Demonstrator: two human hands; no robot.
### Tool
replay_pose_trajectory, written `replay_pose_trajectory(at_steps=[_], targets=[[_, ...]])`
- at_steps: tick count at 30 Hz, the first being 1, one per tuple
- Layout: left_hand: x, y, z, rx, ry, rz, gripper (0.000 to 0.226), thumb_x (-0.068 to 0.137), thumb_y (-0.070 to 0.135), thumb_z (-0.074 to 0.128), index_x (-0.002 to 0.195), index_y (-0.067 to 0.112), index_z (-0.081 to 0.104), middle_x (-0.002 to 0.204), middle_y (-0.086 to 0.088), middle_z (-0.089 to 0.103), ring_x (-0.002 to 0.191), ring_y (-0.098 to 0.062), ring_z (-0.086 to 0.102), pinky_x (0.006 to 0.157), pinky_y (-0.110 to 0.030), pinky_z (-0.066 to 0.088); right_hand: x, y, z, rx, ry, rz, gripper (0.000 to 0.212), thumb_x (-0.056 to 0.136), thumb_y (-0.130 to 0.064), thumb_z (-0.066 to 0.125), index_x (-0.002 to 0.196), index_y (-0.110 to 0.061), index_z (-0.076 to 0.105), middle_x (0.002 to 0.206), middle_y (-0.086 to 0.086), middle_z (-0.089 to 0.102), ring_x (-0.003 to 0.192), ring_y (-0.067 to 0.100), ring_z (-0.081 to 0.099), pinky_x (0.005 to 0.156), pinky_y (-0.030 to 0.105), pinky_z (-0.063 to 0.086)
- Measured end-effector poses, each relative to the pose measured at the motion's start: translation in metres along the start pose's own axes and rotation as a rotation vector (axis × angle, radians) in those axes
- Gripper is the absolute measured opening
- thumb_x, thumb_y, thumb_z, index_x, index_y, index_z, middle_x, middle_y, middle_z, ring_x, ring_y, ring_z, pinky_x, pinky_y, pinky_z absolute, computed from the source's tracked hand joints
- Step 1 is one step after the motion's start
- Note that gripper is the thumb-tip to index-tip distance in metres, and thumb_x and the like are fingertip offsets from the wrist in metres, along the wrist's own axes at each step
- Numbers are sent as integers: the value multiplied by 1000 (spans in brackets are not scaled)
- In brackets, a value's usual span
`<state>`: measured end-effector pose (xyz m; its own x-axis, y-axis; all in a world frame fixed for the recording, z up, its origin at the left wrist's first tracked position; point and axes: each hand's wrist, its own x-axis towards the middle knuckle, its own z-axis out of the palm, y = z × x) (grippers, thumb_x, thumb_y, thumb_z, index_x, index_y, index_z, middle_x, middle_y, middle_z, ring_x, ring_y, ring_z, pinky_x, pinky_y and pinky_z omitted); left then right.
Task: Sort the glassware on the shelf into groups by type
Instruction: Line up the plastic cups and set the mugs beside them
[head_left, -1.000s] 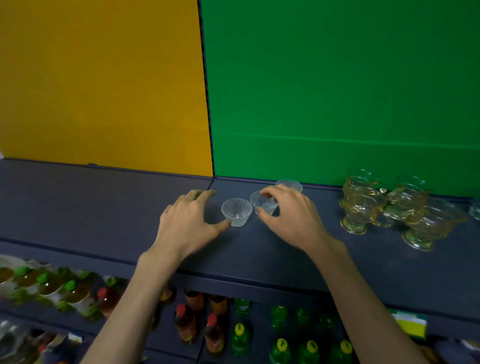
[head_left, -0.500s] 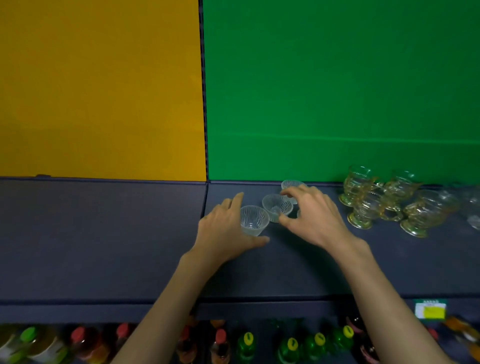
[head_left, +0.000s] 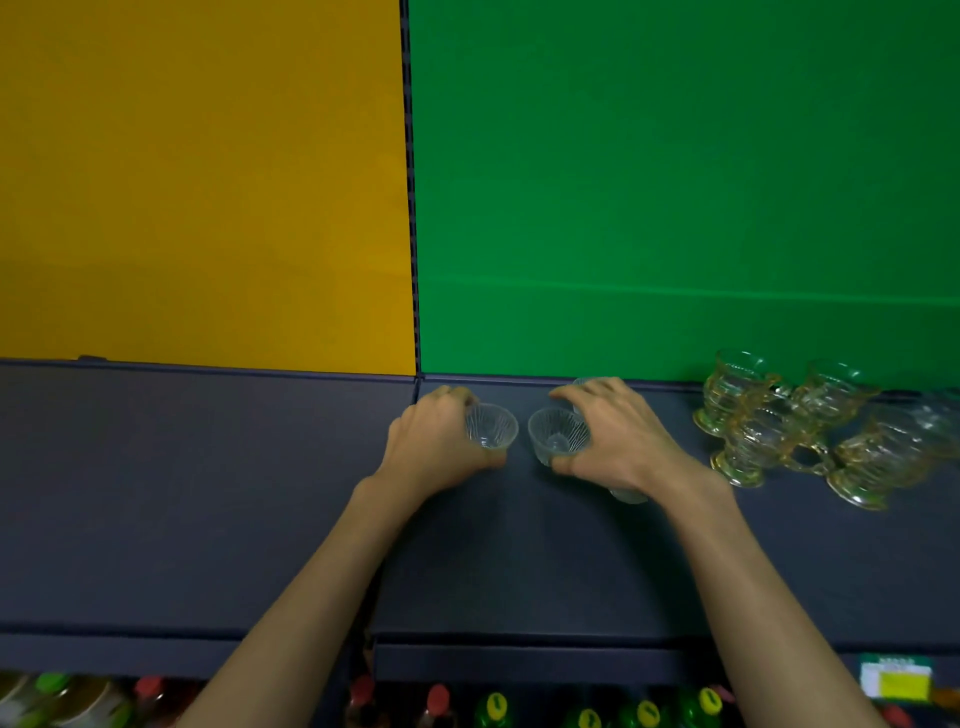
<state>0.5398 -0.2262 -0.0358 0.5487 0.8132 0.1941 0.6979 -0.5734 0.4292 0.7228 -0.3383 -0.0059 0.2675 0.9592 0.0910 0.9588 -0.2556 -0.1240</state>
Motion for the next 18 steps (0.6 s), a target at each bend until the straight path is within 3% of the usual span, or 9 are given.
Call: replay_pose_trajectory(at_steps=[6, 18], targets=[[25, -3, 1, -36, 0, -37, 76, 63, 58, 79, 129, 25, 58, 126, 2, 61, 114, -23, 58, 92, -40, 51, 11, 2, -2, -10, -71, -24, 91, 70, -53, 74, 149, -26, 39, 147, 2, 48, 140, 23, 32, 117, 39, 25], [43, -19, 5, -66, 38, -55, 77, 62, 61, 81, 126, 25, 59, 119, 4, 63, 107, -19, 59, 86, -37, 53, 38, -7, -7, 83, 11, 6, 84, 62, -49, 80, 137, -20, 55, 131, 2, 63, 118, 25, 57, 96, 39, 50]])
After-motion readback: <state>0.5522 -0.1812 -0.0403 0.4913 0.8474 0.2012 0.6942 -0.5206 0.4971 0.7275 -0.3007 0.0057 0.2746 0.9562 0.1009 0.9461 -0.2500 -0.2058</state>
